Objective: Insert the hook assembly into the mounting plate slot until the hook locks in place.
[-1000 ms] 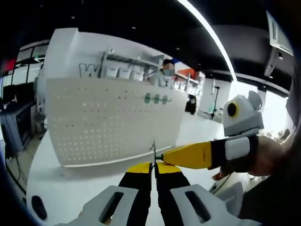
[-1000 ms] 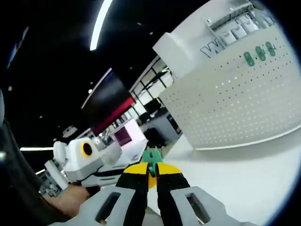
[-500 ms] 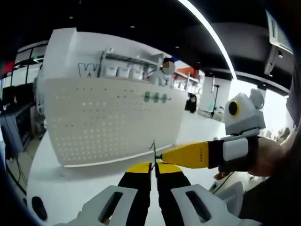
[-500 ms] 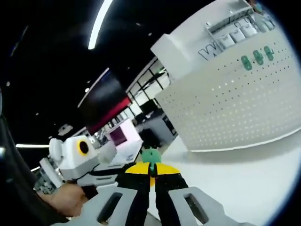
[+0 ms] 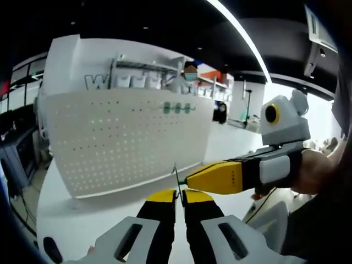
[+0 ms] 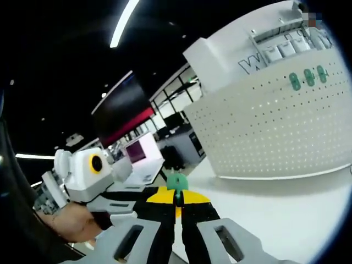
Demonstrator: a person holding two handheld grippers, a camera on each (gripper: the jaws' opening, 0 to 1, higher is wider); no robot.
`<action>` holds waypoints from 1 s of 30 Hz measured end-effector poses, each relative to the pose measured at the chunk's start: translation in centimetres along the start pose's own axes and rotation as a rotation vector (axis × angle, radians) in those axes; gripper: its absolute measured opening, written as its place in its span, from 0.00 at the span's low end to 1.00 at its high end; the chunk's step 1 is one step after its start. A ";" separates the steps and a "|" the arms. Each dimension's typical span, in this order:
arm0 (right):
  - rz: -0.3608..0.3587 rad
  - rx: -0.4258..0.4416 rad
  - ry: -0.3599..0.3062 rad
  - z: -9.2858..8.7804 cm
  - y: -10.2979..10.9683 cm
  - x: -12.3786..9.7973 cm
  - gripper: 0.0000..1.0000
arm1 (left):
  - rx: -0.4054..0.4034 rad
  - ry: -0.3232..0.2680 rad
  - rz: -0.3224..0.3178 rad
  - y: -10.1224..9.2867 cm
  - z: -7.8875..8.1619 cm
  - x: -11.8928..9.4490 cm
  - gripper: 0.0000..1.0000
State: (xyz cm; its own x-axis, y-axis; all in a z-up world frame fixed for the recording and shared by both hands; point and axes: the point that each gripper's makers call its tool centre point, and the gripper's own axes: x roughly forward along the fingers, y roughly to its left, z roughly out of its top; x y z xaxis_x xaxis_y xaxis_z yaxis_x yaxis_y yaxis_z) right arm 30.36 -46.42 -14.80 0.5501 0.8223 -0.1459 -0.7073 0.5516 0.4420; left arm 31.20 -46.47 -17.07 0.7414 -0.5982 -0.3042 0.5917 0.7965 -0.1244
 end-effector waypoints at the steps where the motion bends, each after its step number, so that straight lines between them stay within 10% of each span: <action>1: -0.001 -0.002 0.000 0.0 0.0 0.0 0.00 | 0.000 -0.001 -0.004 0.0 0.0 -0.1 0.05; 20: -0.068 -0.099 -0.005 0.6 -2.0 -0.8 0.00 | 0.006 -0.003 -0.074 -1.3 -0.2 0.1 0.34; 30: -0.080 -0.117 0.006 0.4 -2.5 -1.0 0.00 | -0.122 -0.035 -0.117 -1.8 -0.2 0.3 0.69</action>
State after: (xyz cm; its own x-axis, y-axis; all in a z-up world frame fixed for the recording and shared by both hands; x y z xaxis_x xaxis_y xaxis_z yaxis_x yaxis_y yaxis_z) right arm 31.77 -48.72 -15.38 0.6043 0.7757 -0.1819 -0.7087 0.6276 0.3223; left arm 30.33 -48.09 -17.09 0.6816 -0.6883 -0.2483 0.6332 0.7249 -0.2712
